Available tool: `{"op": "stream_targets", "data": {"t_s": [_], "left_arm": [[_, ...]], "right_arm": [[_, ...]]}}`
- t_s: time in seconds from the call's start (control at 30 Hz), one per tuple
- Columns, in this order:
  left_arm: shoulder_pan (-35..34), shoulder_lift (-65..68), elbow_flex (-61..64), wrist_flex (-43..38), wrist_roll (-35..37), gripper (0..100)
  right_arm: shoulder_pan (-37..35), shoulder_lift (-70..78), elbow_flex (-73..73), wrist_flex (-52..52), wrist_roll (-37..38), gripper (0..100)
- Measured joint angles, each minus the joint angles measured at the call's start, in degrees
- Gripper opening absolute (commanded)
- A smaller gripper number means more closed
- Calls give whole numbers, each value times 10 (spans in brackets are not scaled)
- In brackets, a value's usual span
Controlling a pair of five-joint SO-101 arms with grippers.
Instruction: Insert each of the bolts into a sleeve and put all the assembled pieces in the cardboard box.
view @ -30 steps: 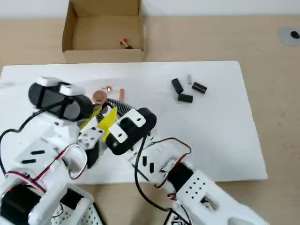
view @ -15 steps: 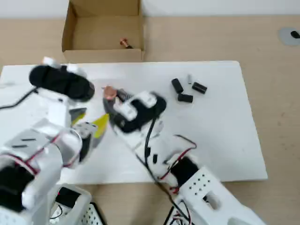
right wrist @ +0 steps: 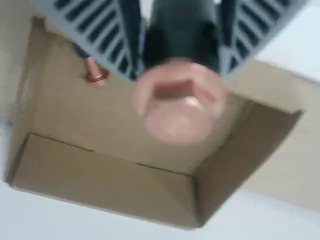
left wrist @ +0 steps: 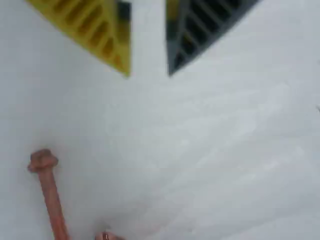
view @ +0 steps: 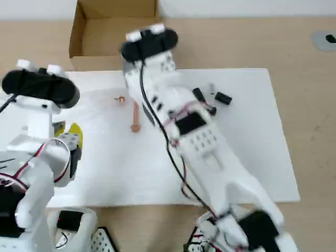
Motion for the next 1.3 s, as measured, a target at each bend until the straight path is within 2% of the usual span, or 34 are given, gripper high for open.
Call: {"op": "stream_targets", "data": {"t_s": [0.3,0.5,0.77,1.0,1.13,1.3], "left_arm": [[0,-125,82,-2,-1,17],[0,-138,140,-38,8,19],[0,-138,191,-91,29,20],[0,-138,206,-92,30,21],[0,-138,207,-92,30,76],[0,-136,229,-92,53,122]], "right_arm": [[48,262,-216,0,0,9],[75,428,-384,11,0,9],[91,648,-688,162,1,10],[91,847,-956,270,54,14],[92,920,-1062,328,74,108],[94,935,-1133,418,82,217]]}}
